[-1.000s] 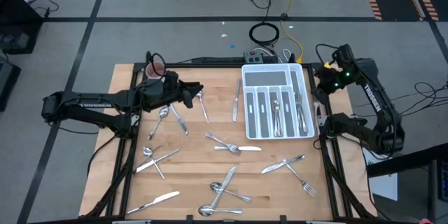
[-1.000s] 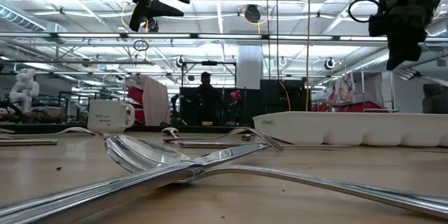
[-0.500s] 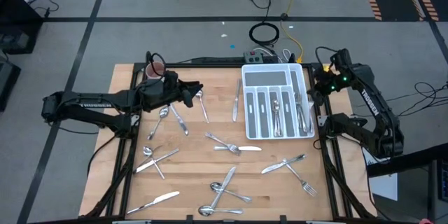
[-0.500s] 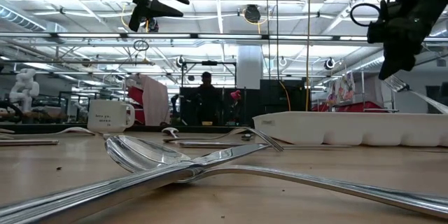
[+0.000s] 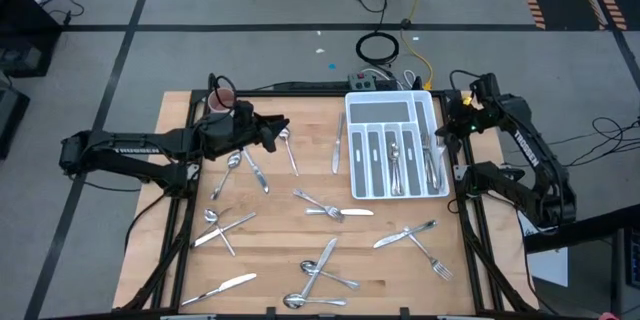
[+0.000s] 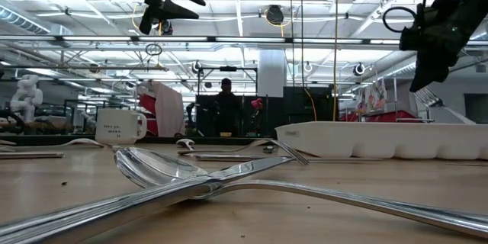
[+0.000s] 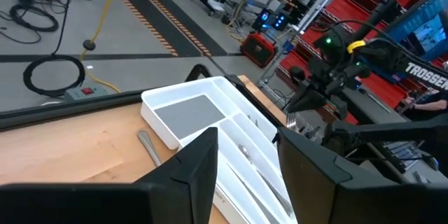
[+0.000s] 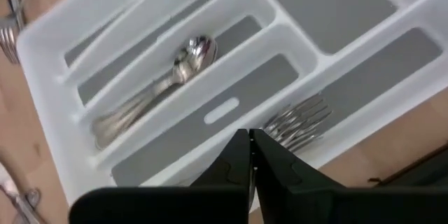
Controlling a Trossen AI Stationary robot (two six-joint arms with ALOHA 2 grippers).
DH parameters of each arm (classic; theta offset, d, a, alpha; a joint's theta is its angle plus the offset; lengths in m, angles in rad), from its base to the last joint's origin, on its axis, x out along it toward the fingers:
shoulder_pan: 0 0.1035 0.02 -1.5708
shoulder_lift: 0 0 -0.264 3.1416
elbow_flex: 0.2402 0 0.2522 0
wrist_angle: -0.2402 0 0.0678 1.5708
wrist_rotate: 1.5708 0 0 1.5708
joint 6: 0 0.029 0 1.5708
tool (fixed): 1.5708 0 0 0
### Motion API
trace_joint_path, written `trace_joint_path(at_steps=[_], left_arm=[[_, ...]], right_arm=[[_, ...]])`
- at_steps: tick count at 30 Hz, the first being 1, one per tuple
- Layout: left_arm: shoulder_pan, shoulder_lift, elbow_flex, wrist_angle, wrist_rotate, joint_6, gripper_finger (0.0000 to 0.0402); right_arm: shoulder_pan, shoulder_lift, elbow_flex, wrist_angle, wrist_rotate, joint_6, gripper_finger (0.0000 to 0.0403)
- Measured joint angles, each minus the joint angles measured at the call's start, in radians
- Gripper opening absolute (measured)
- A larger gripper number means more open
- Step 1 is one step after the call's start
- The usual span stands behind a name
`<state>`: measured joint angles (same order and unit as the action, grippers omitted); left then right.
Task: Sort silverware
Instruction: Put the fork in the right section of the silverware tray
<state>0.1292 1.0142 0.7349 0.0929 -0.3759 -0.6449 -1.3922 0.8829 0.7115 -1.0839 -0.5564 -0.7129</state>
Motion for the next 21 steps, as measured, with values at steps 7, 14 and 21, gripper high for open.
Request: trace_joint_path(at_steps=[7, 14, 21], left_arm=[[-0.001, 0.000, 0.000, 0.000, 0.000, 0.002, 0.0153], [-0.001, 0.000, 0.000, -0.001, 0.000, 0.004, 0.0153], [-0.001, 0.000, 0.000, -0.003, 0.000, 0.005, 0.0153]], right_arm=[[0.000, 0.005, -0.023, 0.012, 0.001, -0.041, 0.0000], [0.000, 0.022, -0.088, 0.059, 0.032, -0.090, 0.0000], [0.001, 0.013, -0.108, 0.090, 0.041, -0.090, 0.0000]])
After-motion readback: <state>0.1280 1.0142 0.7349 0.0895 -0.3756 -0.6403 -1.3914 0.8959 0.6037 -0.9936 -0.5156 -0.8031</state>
